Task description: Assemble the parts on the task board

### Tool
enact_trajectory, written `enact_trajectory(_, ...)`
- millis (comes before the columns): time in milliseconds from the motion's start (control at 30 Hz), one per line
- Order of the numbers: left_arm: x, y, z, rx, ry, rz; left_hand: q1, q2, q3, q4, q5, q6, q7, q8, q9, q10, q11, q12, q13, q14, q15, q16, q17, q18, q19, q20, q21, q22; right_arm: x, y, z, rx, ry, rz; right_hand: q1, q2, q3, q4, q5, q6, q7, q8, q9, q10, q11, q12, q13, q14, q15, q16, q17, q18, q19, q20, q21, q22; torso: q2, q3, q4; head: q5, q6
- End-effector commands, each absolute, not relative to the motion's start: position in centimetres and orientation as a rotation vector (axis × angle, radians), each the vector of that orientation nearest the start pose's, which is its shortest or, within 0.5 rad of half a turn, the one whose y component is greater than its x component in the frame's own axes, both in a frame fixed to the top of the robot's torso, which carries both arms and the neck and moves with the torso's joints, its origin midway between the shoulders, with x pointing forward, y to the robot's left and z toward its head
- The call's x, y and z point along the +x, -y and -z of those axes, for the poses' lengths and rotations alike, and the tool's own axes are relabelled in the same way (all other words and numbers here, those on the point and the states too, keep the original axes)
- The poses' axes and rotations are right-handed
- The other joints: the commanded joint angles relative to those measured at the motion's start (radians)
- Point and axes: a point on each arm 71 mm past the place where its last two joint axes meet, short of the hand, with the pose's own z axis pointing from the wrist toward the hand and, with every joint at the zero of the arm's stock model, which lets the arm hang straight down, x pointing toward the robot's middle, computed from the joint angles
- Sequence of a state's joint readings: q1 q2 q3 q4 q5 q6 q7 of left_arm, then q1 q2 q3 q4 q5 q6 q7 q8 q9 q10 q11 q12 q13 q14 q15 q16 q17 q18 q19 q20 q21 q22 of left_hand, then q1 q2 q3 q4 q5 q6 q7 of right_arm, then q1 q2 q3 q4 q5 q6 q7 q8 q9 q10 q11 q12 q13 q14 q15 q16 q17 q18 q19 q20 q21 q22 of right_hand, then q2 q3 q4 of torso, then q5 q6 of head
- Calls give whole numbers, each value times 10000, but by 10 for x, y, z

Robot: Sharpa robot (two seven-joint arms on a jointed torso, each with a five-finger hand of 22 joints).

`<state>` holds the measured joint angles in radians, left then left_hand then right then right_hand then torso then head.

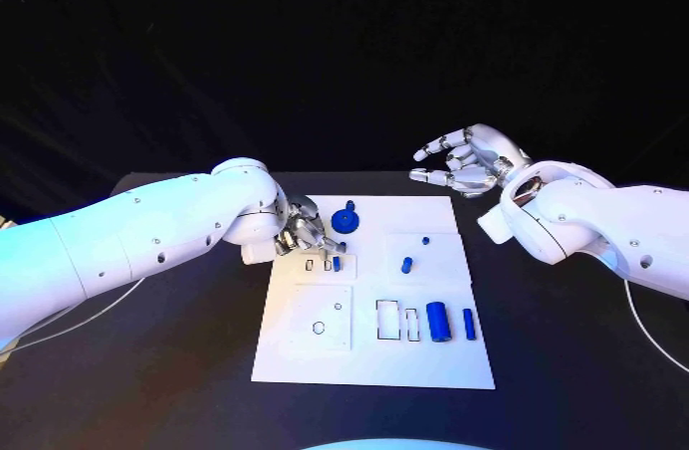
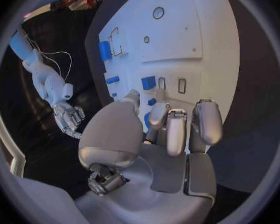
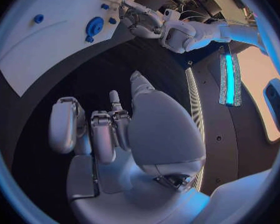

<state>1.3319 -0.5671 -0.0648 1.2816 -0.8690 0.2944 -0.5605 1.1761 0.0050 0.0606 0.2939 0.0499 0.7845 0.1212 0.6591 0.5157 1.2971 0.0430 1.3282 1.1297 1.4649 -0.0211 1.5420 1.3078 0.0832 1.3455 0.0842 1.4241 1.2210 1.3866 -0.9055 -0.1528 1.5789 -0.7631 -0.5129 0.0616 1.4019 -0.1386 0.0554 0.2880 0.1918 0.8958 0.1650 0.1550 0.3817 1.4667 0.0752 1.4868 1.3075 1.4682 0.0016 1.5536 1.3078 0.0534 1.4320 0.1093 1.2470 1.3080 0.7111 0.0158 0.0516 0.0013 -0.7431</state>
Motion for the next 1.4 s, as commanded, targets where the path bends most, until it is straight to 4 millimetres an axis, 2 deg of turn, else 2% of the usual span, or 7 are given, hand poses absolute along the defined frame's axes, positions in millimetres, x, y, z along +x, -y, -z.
enact_trajectory(33, 522, -136, 191, -1264, -24899, 4857, 9, 82, -35, 4, -3, -29, -31, 48, 8, 42, 5, 16, -11, 787, 39, 55, 1880, -80, 67, 7, 40, 8, 495, 225, 127, 4097, -15371, -9675, 87, 4, 26, -34, 79, -86, -11, 62, 14, 168, 55, -43, 1737, 857, 47, -58, 1911, 202, -87, -3, -82, 483, -1, -3, 15, -6, -28)
enact_trajectory(500, 521, -127, 194, -888, -25173, 4882, 9, 93, -38, -8, -1, -41, -33, 55, 20, -5, 5, -24, -84, 779, 40, 49, 1861, -77, 56, 8, 36, -5, 496, 223, 127, 4068, -15458, -9682, 84, 4, 24, -32, 84, -90, -11, 63, 14, 156, 55, -55, 1724, 850, 47, -68, 1882, 208, -98, -3, -109, 466, -13, 8, 12, -23, -69)
enact_trajectory(867, 520, -124, 195, -671, -25346, 4939, 409, 149, 120, -47, 0, -70, -71, 201, 195, -14, -28, -24, -65, 783, 18, 53, 1889, -77, 39, 4, 56, 22, 497, 222, 128, 4022, -15495, -9681, 81, 12, 25, -28, 97, -97, -10, 66, 14, 160, 56, -52, 1728, 845, 46, -75, 1862, 209, -98, -4, -113, 465, -11, 11, 13, -35, -82)
enact_trajectory(1267, 521, -123, 196, -753, -25365, 4965, 959, 311, 712, -45, 3, -74, -148, 336, 427, -4, -99, -31, -43, 792, -41, 56, 1924, -80, 28, -36, 82, 59, 498, 222, 128, 4001, -15526, -9674, 81, 19, 26, -26, 105, -99, -11, 70, 15, 155, 55, -56, 1723, 841, 46, -81, 1846, 211, -102, -4, -125, 458, -14, 1, 8, -48, -122)
enact_trajectory(1400, 521, -123, 196, -827, -25367, 5031, 1205, 362, 1197, -53, 6, -123, -181, 339, 522, -7, -131, -45, -41, 796, -74, 56, 1936, -81, 21, -64, 89, 68, 498, 222, 128, 3988, -15543, -9671, 84, 24, 29, -28, 113, -100, -11, 73, 16, 157, 55, -55, 1725, 841, 46, -82, 1844, 212, -104, -4, -133, 454, -13, 0, 14, -55, -134)
